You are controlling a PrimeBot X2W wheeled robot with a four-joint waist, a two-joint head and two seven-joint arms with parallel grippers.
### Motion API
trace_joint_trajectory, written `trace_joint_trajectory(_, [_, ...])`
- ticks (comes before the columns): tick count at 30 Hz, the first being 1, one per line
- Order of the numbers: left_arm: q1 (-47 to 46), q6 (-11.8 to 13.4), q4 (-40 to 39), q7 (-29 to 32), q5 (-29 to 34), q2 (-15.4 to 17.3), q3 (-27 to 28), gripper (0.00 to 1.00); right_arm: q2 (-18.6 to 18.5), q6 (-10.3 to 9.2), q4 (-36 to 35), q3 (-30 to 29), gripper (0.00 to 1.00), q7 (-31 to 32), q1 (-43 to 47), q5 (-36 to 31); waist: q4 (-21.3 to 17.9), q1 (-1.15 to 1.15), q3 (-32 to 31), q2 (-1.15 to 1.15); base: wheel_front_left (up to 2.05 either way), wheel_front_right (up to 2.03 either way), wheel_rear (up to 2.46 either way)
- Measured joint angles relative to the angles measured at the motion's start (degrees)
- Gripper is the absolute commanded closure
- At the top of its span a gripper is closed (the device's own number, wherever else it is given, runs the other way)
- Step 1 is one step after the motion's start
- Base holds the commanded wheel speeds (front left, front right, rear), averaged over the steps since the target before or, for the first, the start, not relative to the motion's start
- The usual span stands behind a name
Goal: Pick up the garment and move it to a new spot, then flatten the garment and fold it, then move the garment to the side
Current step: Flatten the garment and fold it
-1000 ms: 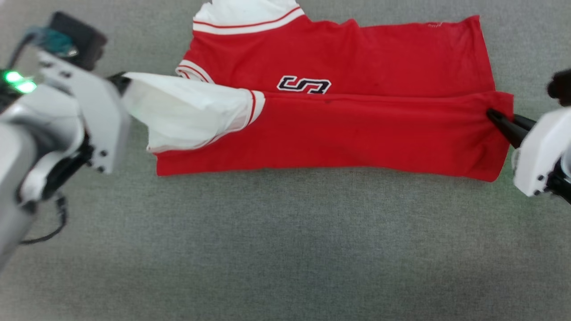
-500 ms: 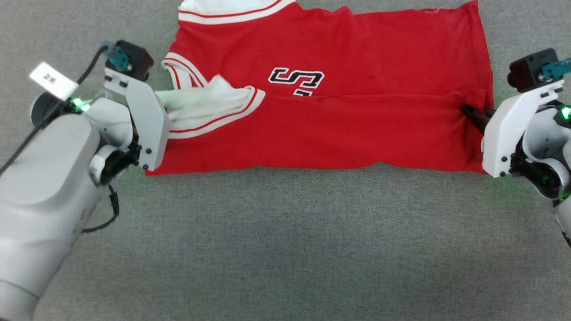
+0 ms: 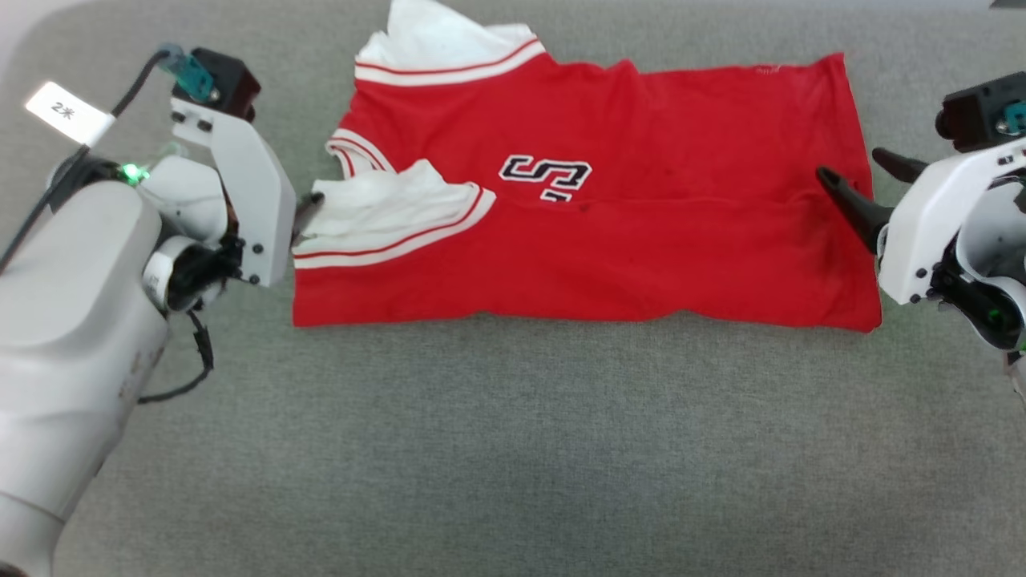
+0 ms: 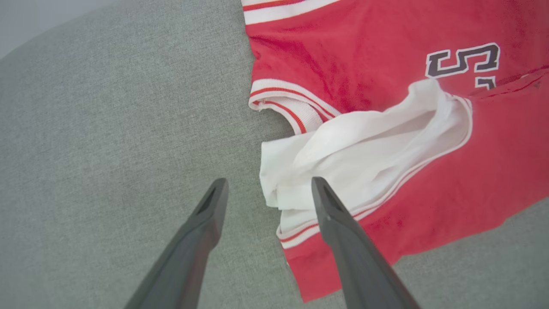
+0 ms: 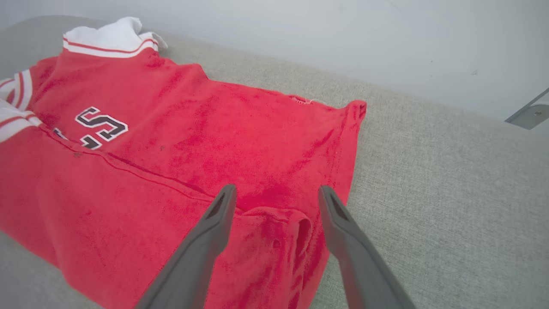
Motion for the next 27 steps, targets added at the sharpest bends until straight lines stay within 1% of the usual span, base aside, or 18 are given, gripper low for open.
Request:
trace_joint_trajectory(3, [1.43,1.58,-3.74,3.31,-1.41,0.8,0.1,0.0,-0.34,0.0,-1.29,-1.67,0.0,-3.78,1.5,-0.31,0.4,0.0,-1.36,0.0,0.0,0.0,0.0])
trace_joint_trajectory(7, [4.31,4.99,-8.79,8.66,-3.78,2.22,0.14,0.0,-0.51,0.0,-3.58,-5.37,0.0,-10.51,3.5,-3.37,0.78,0.0,-2.83,0.0,0.0,0.0,0.0])
trace_joint_trajectory(12, [7.64,8.78,-15.11,12.34,-5.94,4.38,0.65,0.0,1.1,0.0,-7.14,-11.85,0.0,-17.59,6.88,-8.48,0.12,0.0,-3.46,0.0,0.0,0.0,0.0])
trace_joint_trajectory(15, [9.29,10.44,-16.95,13.3,-6.84,5.48,0.99,0.0,2.54,-0.01,-10.46,-16.36,0.0,-19.8,9.32,-12.03,-0.79,0.0,-3.15,0.0,0.0,0.0,0.0])
trace_joint_trajectory(18, [10.53,11.54,-16.88,13.39,-7.73,6.2,1.62,0.0,4.8,0.0,-14.82,-20.76,0.0,-20.51,12.34,-15.39,-1.75,0.0,-2.52,0.0,0.0,0.0,0.0])
trace_joint_trajectory(21, [11.33,11.84,-15.44,13.14,-8.65,6.62,2.37,0.0,7.1,0.0,-20.06,-24.88,0.0,-19.93,15.68,-18.18,-2.78,0.0,-1.69,0.0,0.0,0.0,0.0])
trace_joint_trajectory(27, [12.44,11.52,-11.05,13.37,-10.5,6.15,2.8,0.0,10.96,-0.01,-29.71,-30.85,0.0,-15.81,22.56,-21.65,-4.67,0.0,0.07,0.0,0.0,0.0,0.0])
